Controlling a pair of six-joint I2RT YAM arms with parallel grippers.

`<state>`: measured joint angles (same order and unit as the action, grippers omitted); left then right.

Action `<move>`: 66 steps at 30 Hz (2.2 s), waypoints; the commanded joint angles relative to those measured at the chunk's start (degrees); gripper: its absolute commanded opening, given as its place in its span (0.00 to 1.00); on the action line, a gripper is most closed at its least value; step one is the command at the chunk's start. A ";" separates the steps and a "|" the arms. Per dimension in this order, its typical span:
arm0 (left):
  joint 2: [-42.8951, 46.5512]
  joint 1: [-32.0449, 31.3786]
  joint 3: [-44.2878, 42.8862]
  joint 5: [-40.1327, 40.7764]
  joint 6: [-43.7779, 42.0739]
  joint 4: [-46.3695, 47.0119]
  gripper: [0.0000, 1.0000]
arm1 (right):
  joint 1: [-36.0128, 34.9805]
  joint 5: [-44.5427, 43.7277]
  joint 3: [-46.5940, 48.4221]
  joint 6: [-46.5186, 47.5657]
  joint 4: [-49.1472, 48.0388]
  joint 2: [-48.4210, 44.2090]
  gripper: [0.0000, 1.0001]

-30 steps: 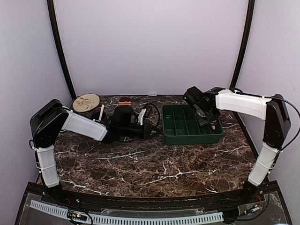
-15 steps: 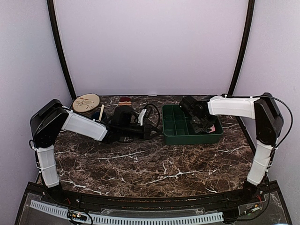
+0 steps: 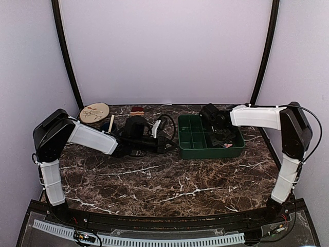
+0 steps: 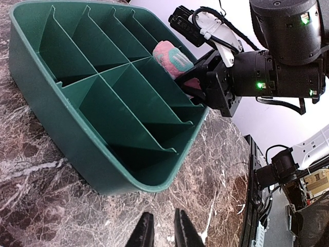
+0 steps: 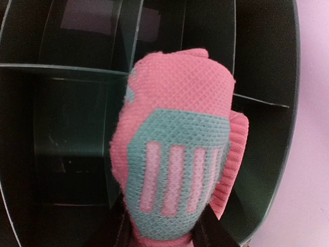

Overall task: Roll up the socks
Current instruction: Place the sock in the storage box, then pick up the sock from the center of the board.

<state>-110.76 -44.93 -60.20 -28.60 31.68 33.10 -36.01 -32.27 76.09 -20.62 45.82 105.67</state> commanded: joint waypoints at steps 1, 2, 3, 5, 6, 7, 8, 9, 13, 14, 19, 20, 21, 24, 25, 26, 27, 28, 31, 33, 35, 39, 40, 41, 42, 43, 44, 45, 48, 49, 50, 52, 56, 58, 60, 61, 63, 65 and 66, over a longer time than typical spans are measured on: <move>1.05 -0.16 -1.31 -0.92 -0.57 -0.42 0.17 | 1.80 8.64 -1.86 -2.06 -2.38 -0.95 0.00; 0.95 -0.16 -1.38 -0.89 -0.57 -0.41 0.17 | 2.26 9.20 -2.03 -2.20 -2.33 -1.13 0.00; 0.84 -0.15 -1.48 -0.93 -0.57 -0.41 0.17 | 2.75 10.30 -2.20 -2.35 -2.32 -1.30 0.00; 0.66 -0.16 -1.58 -0.91 -0.42 -0.30 0.17 | 3.91 12.32 -2.54 -2.80 -2.58 -1.56 0.00; 0.64 -0.20 -1.58 -0.93 -0.40 -0.22 0.17 | 4.59 13.45 -2.80 -3.07 -2.84 -1.79 0.00; 0.56 -0.17 -1.58 -0.93 -0.36 -0.11 0.17 | 5.24 14.60 -2.94 -3.37 -2.99 -1.94 0.00; 0.55 -0.16 -1.62 -0.93 -0.26 -0.08 0.17 | 5.92 15.63 -3.04 -3.57 -3.12 -1.99 0.00; 0.48 -0.16 -1.59 -0.92 -0.22 0.06 0.17 | 6.47 16.37 -3.06 -3.77 -3.12 -2.04 0.00; 0.46 -0.16 -1.66 -0.93 -0.13 0.27 0.17 | 8.44 18.49 -2.42 -4.04 -2.45 -1.13 0.00; 0.41 -0.16 -1.69 -0.89 -0.13 0.28 0.17 | 8.83 18.98 -2.24 -4.19 -2.29 -0.73 0.00; 0.20 -0.15 -1.92 -1.00 -0.04 0.25 0.17 | 10.48 21.49 -1.12 -4.86 -1.20 1.56 0.00; 0.21 -0.16 -1.93 -1.06 0.00 0.29 0.17 | 10.63 21.82 -0.97 -4.87 -1.06 2.02 0.00; 0.12 -0.16 -2.01 -1.04 0.03 0.34 0.17 | 10.76 22.08 -0.79 -4.84 -0.86 2.48 0.00; 0.02 -0.18 -2.09 -1.11 0.13 0.45 0.17 | 11.32 22.62 -0.69 -5.03 -0.21 3.56 0.00; -0.06 -0.16 -2.15 -1.15 0.18 0.46 0.17 | 11.62 22.91 -0.76 -5.12 -0.01 3.81 0.00; -0.13 -0.16 -2.24 -1.16 0.21 0.51 0.17 | 11.92 23.21 -0.85 -5.13 0.13 4.10 0.00; -0.20 -0.16 -2.37 -1.27 0.21 0.55 0.17 | 12.16 23.53 -0.92 -5.13 0.21 4.38 0.00; -0.30 -0.16 -2.44 -1.28 0.28 0.55 0.17 | 12.41 23.63 -0.95 -5.13 0.37 4.72 0.00; -0.63 -0.16 -2.79 -1.40 0.48 0.68 0.17 | 13.00 23.94 -0.98 -5.29 0.50 4.92 0.00; -0.85 -0.16 -3.09 -1.50 0.63 0.73 0.17 | 13.20 23.92 -0.80 -5.31 0.60 4.71 0.00; -0.99 -0.16 -3.31 -1.53 0.70 0.82 0.17 | 13.24 23.69 -0.21 -5.23 0.81 4.24 0.06; -1.28 -0.16 -3.84 -1.69 0.82 0.65 0.17 | 13.19 22.29 2.27 -4.73 1.60 2.83 0.28; -1.30 -0.16 -4.02 -1.65 0.82 0.46 0.17 | 13.23 22.08 2.97 -4.60 1.90 2.53 0.33; -1.30 -0.16 -4.16 -1.64 0.84 0.36 0.17 | 13.23 21.81 3.72 -4.40 2.24 2.26 0.36; -1.38 -0.16 -4.26 -1.61 0.71 0.38 0.17 | 13.24 21.45 4.51 -4.28 2.75 2.02 0.39; -1.39 -0.16 -4.38 -1.63 0.69 0.24 0.17 | 13.25 21.12 5.15 -4.18 2.96 1.78 0.41; -1.41 -0.16 -4.51 -1.70 0.61 0.07 0.17 | 13.25 20.78 5.68 -4.10 3.18 1.48 0.43; -1.39 -0.16 -4.64 -1.70 0.46 -0.14 0.17 | 13.25 20.41 6.24 -4.03 3.40 1.15 0.45; -1.49 -0.16 -4.98 -1.64 0.26 -0.58 0.17 | 13.25 19.93 7.88 -3.78 4.33 0.78 0.47; -1.48 -0.16 -5.07 -1.67 0.30 -0.68 0.17 | 13.25 19.84 8.37 -3.69 4.74 0.81 0.48; -1.48 -0.16 -5.16 -1.78 0.24 -0.70 0.17 | 13.20 19.69 8.78 -3.64 5.06 0.84 0.48; -1.48 -0.16 -5.26 -1.88 0.21 -0.97 0.17 | 13.21 19.37 9.02 -3.66 5.31 0.72 0.51; -1.48 -0.16 -5.36 -2.18 0.22 -1.19 0.17 | 13.23 18.58 9.07 -3.72 5.69 0.45 0.55; -1.48 -0.16 -5.36 -2.30 0.22 -1.26 0.17 | 13.25 17.74 9.13 -3.81 5.70 -0.11 0.55; -1.48 -0.16 -5.45 -2.34 0.22 -1.29 0.17 | 13.25 16.54 9.56 -3.68 5.56 -0.81 0.56; -1.48 -0.16 -5.45 -2.35 0.21 -1.31 0.17 | 13.16 15.91 9.83 -3.51 5.56 -1.25 0.56; -1.54 -0.17 -5.49 -2.39 0.31 -1.29 0.17 | 13.14 15.14 10.40 -3.02 5.39 -1.81 0.55; -1.56 -0.16 -5.58 -2.46 0.21 -1.58 0.17 | 13.16 15.05 10.63 -2.81 5.02 -2.32 0.51; -1.50 -0.16 -5.66 -2.52 0.14 -1.82 0.17 | 13.14 15.05 10.76 -2.77 4.91 -2.65 0.50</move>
<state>-112.31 -44.93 -64.31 -30.04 32.32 32.36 -23.18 -14.81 84.88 -23.86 50.87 106.02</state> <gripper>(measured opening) 0.173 0.518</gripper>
